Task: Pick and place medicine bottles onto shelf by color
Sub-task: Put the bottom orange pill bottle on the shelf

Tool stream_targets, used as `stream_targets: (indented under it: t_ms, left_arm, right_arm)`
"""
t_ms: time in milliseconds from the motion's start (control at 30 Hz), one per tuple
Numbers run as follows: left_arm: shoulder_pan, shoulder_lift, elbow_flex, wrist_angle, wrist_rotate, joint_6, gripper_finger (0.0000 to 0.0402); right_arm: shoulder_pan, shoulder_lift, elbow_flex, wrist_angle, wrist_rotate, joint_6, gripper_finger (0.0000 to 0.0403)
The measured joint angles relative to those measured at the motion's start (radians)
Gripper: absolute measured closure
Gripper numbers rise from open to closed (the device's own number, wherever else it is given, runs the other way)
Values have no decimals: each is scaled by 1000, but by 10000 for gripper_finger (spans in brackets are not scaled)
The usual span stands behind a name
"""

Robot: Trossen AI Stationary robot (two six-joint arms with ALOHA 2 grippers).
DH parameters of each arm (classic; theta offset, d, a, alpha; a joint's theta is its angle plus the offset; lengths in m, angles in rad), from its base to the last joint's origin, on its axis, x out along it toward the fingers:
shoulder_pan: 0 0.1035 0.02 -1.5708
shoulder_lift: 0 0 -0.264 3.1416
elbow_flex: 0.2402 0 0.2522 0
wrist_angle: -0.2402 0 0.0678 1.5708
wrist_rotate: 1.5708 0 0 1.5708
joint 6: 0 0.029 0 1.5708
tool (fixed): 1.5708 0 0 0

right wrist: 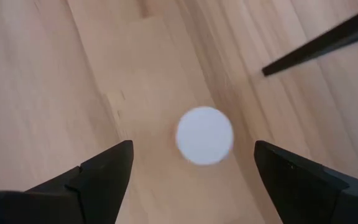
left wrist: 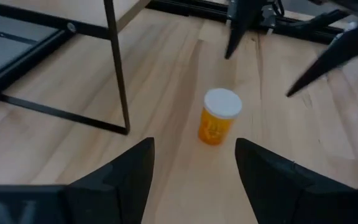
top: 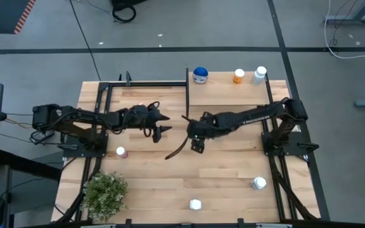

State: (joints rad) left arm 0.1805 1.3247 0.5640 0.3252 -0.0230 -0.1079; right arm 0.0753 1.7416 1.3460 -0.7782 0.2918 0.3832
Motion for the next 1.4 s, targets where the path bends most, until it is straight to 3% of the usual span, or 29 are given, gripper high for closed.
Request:
stream_targets:
  t_ms: [300, 667, 867, 1400]
  left_arm:
    - [16, 1, 0, -20, 9, 44, 170]
    - [69, -19, 1, -18, 9, 68, 169]
    - [87, -18, 1, -31, 27, 68, 171]
    - [84, -18, 1, -78, 48, 48, 174]
  right_arm:
    - [-32, 17, 3, 43, -71, -89, 61]
    - [-88, 33, 1, 30, -71, -145, 61]
    - [-104, 33, -41, 136, -101, -154, 61]
    - [-99, 66, -80, 141, -61, -147, 61]
